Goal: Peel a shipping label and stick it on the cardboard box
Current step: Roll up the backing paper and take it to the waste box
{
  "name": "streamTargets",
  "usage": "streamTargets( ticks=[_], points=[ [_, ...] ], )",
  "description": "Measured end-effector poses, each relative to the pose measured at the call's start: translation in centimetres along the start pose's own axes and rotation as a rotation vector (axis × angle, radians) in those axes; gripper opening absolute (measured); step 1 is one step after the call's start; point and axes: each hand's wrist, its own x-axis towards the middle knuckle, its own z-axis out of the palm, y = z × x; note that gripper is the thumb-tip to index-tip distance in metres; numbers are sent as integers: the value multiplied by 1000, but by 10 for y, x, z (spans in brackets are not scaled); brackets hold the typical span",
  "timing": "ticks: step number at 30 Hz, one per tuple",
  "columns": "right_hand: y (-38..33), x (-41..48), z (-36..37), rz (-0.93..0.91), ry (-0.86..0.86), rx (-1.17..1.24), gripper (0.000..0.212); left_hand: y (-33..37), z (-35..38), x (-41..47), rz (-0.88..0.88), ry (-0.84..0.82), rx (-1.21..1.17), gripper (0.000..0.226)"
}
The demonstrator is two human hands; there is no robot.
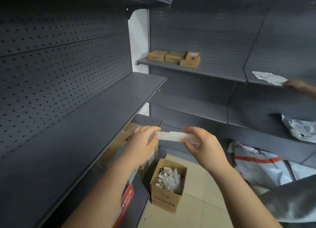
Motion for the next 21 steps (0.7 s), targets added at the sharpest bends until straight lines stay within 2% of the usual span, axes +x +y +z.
streamTargets(
  ticks=[12,21],
  points=[
    [100,63,81,279,-5,-58,29,-81,92,122,4,-195,-46,32],
    [186,76,150,409,-109,-14,46,-138,170,155,-127,-271,-93,31]
  ],
)
